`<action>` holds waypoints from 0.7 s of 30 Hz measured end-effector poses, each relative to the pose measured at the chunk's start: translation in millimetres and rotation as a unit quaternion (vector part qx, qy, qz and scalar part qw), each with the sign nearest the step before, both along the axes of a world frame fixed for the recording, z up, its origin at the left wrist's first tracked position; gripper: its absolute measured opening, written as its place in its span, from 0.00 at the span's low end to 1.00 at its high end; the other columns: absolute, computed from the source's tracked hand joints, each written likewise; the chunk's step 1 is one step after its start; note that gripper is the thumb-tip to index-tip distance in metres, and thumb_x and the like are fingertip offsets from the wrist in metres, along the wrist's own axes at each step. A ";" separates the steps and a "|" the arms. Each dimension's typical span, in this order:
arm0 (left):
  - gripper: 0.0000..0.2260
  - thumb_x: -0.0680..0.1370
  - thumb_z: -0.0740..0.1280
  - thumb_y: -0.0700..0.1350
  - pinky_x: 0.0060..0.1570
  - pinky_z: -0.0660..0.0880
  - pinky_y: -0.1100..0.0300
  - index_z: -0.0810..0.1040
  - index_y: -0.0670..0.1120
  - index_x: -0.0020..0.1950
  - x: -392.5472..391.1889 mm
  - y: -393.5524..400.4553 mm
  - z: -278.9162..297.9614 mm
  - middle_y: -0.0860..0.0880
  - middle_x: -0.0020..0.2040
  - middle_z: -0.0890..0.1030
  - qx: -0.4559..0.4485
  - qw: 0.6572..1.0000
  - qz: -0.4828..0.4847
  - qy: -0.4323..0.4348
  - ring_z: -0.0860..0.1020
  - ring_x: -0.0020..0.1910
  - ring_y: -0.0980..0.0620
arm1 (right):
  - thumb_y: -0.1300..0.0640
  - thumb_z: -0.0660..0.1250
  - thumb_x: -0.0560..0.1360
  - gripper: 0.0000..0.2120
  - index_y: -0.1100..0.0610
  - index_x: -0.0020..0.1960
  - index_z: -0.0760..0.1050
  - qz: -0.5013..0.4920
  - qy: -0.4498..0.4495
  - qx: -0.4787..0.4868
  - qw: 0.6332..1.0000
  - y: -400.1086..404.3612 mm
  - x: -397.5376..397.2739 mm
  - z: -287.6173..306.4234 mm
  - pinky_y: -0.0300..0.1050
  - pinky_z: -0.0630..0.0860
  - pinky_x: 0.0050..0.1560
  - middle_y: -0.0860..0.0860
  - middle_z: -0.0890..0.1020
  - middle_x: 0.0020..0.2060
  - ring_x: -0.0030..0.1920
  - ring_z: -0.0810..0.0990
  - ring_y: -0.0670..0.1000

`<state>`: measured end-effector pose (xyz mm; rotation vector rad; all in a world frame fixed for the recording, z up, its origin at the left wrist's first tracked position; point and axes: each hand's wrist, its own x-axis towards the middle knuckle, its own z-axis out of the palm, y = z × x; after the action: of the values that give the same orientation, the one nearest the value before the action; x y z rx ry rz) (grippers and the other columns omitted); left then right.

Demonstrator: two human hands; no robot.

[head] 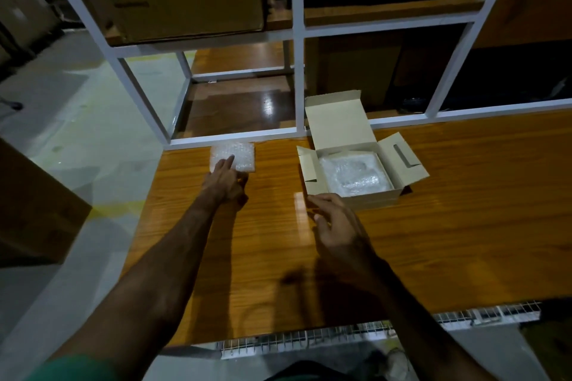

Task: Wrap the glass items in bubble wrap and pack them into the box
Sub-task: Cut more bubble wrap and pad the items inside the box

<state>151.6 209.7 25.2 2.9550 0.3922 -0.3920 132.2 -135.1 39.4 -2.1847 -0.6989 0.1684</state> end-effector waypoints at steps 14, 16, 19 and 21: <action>0.14 0.83 0.68 0.45 0.50 0.83 0.53 0.81 0.46 0.69 -63.2 -71.0 16.6 0.48 0.65 0.83 -0.326 0.893 0.109 -0.291 0.83 0.55 0.53 | 0.62 0.62 0.84 0.20 0.48 0.73 0.75 -0.016 0.051 0.034 0.998 3.7 1.8 16.5 0.45 0.77 0.64 0.39 0.74 0.59 0.61 0.74 0.43; 0.16 0.82 0.69 0.38 0.58 0.80 0.58 0.81 0.43 0.70 -86.4 -88.2 31.2 0.50 0.68 0.80 -0.410 0.845 0.145 -0.311 0.80 0.63 0.53 | 0.61 0.62 0.84 0.19 0.48 0.73 0.75 -0.020 0.056 0.051 0.997 15.2 -0.3 14.0 0.47 0.78 0.66 0.40 0.76 0.61 0.62 0.75 0.43; 0.16 0.81 0.69 0.34 0.64 0.79 0.52 0.82 0.40 0.68 -115.8 -100.7 54.2 0.46 0.66 0.84 -0.557 0.737 0.206 -0.324 0.82 0.65 0.51 | 0.58 0.63 0.84 0.21 0.44 0.75 0.73 -0.063 0.081 0.095 0.990 32.6 -6.9 19.0 0.48 0.79 0.65 0.41 0.76 0.66 0.65 0.76 0.44; 0.16 0.80 0.68 0.34 0.61 0.82 0.52 0.81 0.38 0.67 -133.4 -101.9 60.8 0.42 0.63 0.85 -0.657 0.643 0.231 -0.319 0.84 0.60 0.48 | 0.53 0.66 0.83 0.23 0.44 0.78 0.69 -0.070 0.116 0.153 0.979 41.2 -9.0 22.2 0.41 0.79 0.59 0.44 0.76 0.69 0.66 0.77 0.44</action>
<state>18.2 107.8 86.0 1.3017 0.4430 0.3471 123.1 -93.8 61.6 -1.8737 -0.4080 0.2223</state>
